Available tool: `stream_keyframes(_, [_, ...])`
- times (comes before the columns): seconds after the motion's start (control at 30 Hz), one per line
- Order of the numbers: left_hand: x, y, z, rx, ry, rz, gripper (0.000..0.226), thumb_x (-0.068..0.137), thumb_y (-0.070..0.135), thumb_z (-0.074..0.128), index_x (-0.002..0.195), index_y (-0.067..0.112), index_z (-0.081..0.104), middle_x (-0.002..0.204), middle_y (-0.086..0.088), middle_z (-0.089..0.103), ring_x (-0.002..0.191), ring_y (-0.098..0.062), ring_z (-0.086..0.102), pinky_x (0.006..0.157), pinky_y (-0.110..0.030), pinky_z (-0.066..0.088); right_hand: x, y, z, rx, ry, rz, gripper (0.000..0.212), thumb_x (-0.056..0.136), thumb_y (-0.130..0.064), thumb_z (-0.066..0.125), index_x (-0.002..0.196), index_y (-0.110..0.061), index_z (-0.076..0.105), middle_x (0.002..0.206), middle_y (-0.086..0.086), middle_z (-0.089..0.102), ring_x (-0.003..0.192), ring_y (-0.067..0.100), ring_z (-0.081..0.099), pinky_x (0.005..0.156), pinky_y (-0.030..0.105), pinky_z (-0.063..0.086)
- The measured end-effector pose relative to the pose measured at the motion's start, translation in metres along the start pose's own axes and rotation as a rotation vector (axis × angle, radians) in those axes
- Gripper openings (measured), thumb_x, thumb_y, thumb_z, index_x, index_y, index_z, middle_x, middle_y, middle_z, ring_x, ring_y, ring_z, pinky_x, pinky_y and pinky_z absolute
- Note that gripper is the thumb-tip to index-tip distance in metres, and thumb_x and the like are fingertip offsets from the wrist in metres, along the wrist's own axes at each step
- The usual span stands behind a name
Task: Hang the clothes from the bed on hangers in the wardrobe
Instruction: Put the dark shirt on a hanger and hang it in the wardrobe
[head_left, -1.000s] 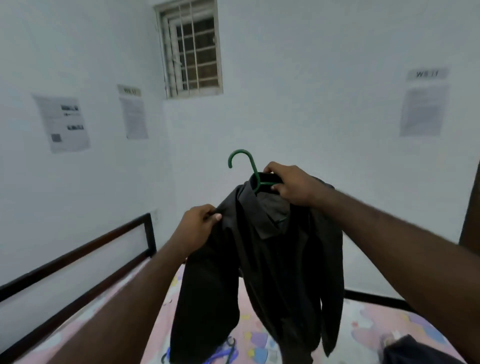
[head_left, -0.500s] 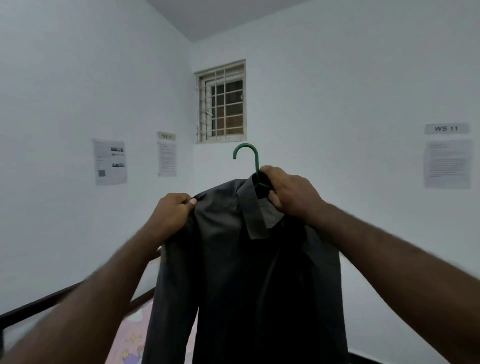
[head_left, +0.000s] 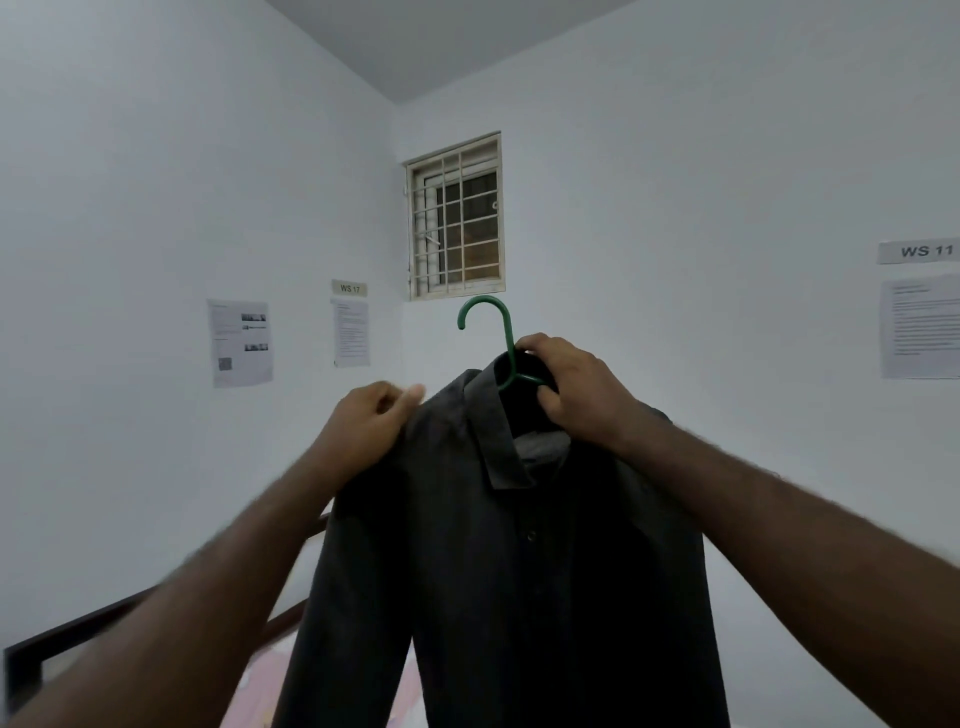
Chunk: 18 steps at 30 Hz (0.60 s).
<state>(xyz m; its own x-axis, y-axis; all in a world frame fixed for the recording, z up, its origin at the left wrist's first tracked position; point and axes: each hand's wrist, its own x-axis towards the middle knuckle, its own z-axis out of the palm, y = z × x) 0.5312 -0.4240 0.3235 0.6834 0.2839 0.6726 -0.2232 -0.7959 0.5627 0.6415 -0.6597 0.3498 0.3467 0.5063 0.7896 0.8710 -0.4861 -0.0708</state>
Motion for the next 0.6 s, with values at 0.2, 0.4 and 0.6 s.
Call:
stream_keyframes(0.2, [0.011,0.046,0.037,0.059,0.013,0.241,0.017,0.093,0.026,0.063,0.092,0.01,0.068,0.081,-0.003,0.069,0.077,-0.019,0.062,0.071,-0.029,0.046,0.002,-0.009,0.004,0.108,-0.057,0.048,0.055,0.078,0.003,0.053,0.128,-0.02,0.052,0.114,0.005,0.067,0.101,0.026,0.061,0.086,0.036,0.05])
stream_keyframes(0.4, [-0.002,0.038,0.059,-0.043,0.051,0.259,0.014,0.091,0.016,0.065,0.08,0.008,0.063,0.066,-0.001,0.06,0.057,-0.004,0.046,0.057,-0.013,0.035,0.016,-0.019,-0.01,0.494,-0.136,0.242,0.037,0.092,-0.022,0.066,0.126,-0.014,0.054,0.102,0.007,0.071,0.091,0.019,0.068,0.082,0.034,0.054])
stream_keyframes(0.6, [-0.004,0.041,0.058,0.004,0.138,0.175,0.017,0.092,0.019,0.063,0.077,0.012,0.066,0.068,0.002,0.062,0.064,-0.011,0.054,0.059,-0.021,0.038,0.025,-0.027,-0.008,0.376,-0.088,0.23,0.007,0.094,-0.016,0.061,0.089,-0.016,0.067,0.079,0.002,0.073,0.071,0.013,0.067,0.064,0.023,0.046])
